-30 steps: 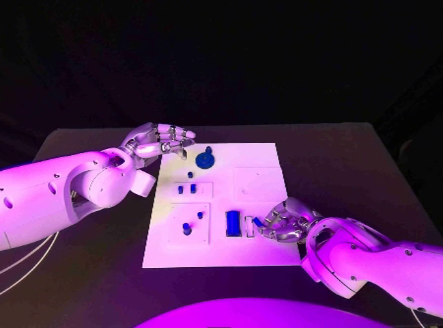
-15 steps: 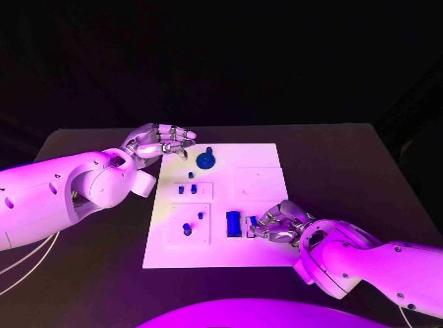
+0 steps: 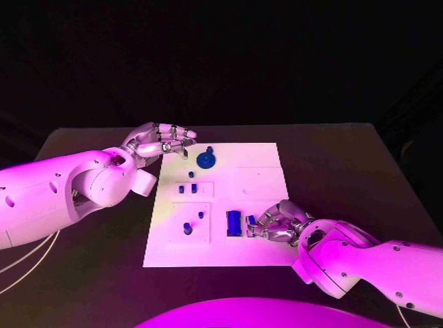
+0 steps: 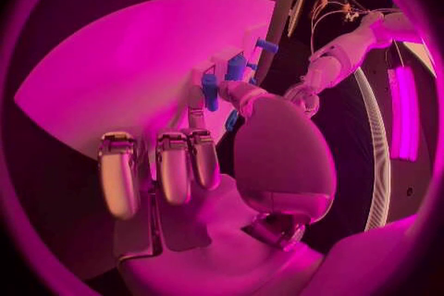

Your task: Assemble the parts on the task board

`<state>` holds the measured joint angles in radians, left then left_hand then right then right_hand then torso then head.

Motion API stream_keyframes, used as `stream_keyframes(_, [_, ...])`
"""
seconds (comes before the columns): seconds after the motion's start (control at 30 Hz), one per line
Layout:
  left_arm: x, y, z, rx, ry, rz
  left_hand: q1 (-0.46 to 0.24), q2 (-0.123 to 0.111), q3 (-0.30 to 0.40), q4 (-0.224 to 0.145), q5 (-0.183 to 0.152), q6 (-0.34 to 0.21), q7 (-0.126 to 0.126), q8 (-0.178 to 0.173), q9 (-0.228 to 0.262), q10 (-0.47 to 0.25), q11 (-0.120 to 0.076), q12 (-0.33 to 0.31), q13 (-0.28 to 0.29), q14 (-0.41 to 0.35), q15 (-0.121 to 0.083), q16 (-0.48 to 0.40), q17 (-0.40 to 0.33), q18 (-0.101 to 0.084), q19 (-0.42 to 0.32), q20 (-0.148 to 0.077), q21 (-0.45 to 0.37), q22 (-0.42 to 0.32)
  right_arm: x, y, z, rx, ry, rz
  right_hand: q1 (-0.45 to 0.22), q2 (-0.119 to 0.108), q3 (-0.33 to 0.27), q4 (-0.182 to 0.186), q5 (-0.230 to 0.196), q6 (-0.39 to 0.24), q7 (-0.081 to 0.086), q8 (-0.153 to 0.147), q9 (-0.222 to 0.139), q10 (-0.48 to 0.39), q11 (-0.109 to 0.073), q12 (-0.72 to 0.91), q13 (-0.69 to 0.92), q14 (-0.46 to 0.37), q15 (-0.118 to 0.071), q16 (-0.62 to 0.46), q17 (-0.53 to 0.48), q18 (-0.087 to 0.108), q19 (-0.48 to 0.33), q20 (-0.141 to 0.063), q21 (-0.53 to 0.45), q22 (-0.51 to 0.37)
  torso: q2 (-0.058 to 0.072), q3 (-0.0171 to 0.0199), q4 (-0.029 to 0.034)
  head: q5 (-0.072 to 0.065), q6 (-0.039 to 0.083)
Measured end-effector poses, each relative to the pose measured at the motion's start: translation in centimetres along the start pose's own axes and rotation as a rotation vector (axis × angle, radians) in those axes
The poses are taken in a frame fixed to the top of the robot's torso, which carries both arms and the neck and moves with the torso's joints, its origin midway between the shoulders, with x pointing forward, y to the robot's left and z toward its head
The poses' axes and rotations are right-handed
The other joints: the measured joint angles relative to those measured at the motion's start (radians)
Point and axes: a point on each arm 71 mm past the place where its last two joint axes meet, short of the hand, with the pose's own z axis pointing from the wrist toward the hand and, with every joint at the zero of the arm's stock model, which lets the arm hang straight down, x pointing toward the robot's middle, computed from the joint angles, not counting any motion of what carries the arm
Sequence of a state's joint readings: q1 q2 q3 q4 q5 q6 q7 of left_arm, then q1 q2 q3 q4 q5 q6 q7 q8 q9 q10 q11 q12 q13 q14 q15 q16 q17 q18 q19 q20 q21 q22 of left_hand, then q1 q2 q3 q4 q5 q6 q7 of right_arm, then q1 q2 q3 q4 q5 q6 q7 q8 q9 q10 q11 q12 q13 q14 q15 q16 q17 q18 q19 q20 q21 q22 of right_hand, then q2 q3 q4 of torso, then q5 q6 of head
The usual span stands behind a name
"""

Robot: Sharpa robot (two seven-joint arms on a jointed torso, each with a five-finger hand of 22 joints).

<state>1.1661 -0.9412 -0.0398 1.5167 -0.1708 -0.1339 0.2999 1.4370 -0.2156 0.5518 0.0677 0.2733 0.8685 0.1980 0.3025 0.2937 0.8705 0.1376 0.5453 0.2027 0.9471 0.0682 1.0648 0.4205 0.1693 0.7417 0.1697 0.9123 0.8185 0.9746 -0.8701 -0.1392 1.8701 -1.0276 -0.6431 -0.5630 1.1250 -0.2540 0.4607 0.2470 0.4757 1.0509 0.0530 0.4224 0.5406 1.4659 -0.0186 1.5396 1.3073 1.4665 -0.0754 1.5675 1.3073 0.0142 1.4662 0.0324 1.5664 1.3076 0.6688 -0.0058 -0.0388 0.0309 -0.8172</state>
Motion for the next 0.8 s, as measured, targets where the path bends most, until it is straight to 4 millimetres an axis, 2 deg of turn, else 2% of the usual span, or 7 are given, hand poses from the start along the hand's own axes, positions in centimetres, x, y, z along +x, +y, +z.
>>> stream_keyframes(0.23, [-0.05, 0.01, -0.03, -0.002, -0.001, 0.000, 0.000, 0.000, 0.000, 0.000, 0.000, 0.000, 0.000, 0.000, 0.000, 0.000, 0.000, 0.000, 0.000, 0.000, 0.000, 0.000, 0.000, 0.000, 0.000, 0.000, 0.000, 0.001, 0.00, 0.00, -0.01, -0.002, -0.001, -0.003, 0.000, 0.000, -0.006, 0.005, -0.007, 0.000, 0.000, 0.000, 0.000, 0.000, 0.000, 0.000, 0.000, 0.000, 0.000, 0.000, 0.000, 0.000, 0.000, 0.000, 0.000, 0.000, 0.000, 0.0000, 0.0000, 0.002, -0.001])
stream_keyframes(0.4, [-0.07, 0.02, -0.04, -0.003, -0.001, 0.000, 0.000, 0.000, 0.000, 0.000, 0.000, 0.000, 0.000, 0.000, -0.001, 0.000, 0.000, 0.000, 0.000, 0.000, 0.000, 0.000, 0.000, 0.000, 0.000, 0.000, 0.000, 0.001, 0.00, 0.00, -0.02, -0.003, 0.000, -0.006, -0.019, -0.003, -0.026, 0.016, -0.032, 0.000, 0.000, 0.000, -0.001, 0.000, 0.000, 0.000, 0.000, 0.000, 0.000, 0.000, 0.000, 0.000, 0.000, 0.000, 0.000, 0.000, 0.000, 0.0001, -0.0003, 0.003, -0.001])
stream_keyframes(0.47, [-0.08, 0.02, -0.04, -0.003, -0.001, 0.000, 0.000, 0.000, 0.000, 0.000, 0.000, 0.000, 0.000, 0.000, -0.001, 0.000, 0.000, 0.000, 0.000, 0.000, 0.000, 0.000, 0.000, 0.000, 0.000, 0.000, 0.000, 0.001, 0.01, 0.00, -0.02, -0.004, 0.001, -0.007, -0.032, -0.005, -0.046, 0.024, -0.063, 0.000, 0.000, 0.000, -0.003, 0.000, 0.000, 0.000, 0.000, 0.000, 0.000, 0.000, 0.001, 0.000, 0.000, 0.000, 0.000, 0.000, 0.000, 0.0002, -0.0004, 0.003, -0.001])
stream_keyframes(0.5, [-0.08, 0.02, -0.04, -0.003, -0.001, 0.000, 0.000, 0.000, 0.000, 0.000, 0.000, 0.000, 0.000, 0.000, -0.001, 0.000, 0.000, 0.000, 0.000, 0.000, 0.000, 0.000, 0.000, 0.000, 0.000, 0.000, 0.000, 0.001, 0.01, 0.00, -0.02, -0.004, 0.001, -0.008, -0.038, -0.002, -0.078, 0.034, -0.106, 0.000, 0.000, -0.001, -0.005, 0.000, 0.000, 0.000, 0.000, 0.000, 0.000, 0.000, 0.001, 0.000, 0.000, 0.000, 0.000, 0.000, 0.000, 0.0003, -0.0004, 0.003, -0.001])
stream_keyframes(0.53, [-0.08, 0.02, -0.04, -0.003, -0.001, 0.000, 0.000, 0.000, 0.000, 0.000, 0.000, 0.000, 0.000, 0.000, -0.001, 0.000, 0.000, 0.000, 0.000, 0.000, 0.000, 0.000, 0.000, 0.000, 0.000, 0.000, 0.000, 0.001, 0.01, 0.00, -0.02, -0.005, 0.002, -0.008, -0.042, 0.003, -0.104, 0.038, -0.126, 0.000, 0.000, -0.005, -0.006, 0.000, 0.000, 0.000, 0.000, 0.000, 0.000, 0.000, 0.001, 0.000, 0.000, 0.000, 0.000, 0.000, 0.000, 0.0004, -0.0005, 0.003, -0.001])
stream_keyframes(0.73, [-0.09, 0.03, -0.04, -0.004, -0.001, 0.000, 0.000, 0.000, 0.000, 0.000, 0.000, 0.000, 0.000, 0.000, -0.001, 0.000, 0.000, 0.000, 0.000, 0.000, 0.000, 0.000, 0.000, 0.000, 0.000, 0.000, 0.000, 0.001, 0.00, -0.01, -0.01, -0.008, 0.003, -0.012, -0.074, 0.024, -0.219, 0.044, -0.155, 0.000, 0.000, -0.006, -0.011, 0.000, 0.000, 0.000, 0.000, 0.000, 0.000, 0.000, 0.001, 0.000, 0.000, 0.000, 0.000, 0.000, 0.000, 0.0006, -0.0005, 0.003, 0.000])
stream_keyframes(0.8, [-0.09, 0.03, -0.04, -0.004, -0.002, 0.000, 0.000, 0.000, 0.000, 0.000, 0.000, 0.000, 0.000, 0.000, -0.001, 0.000, 0.000, 0.000, 0.000, 0.000, 0.000, 0.000, 0.000, 0.000, 0.000, 0.000, 0.000, 0.001, -0.01, -0.01, 0.00, -0.009, 0.003, -0.013, -0.074, 0.024, -0.228, 0.045, -0.156, 0.000, 0.000, -0.006, -0.011, 0.000, 0.000, 0.000, 0.000, 0.000, 0.000, 0.000, 0.001, 0.000, 0.000, 0.000, 0.000, 0.000, 0.000, 0.0006, -0.0005, 0.004, 0.000])
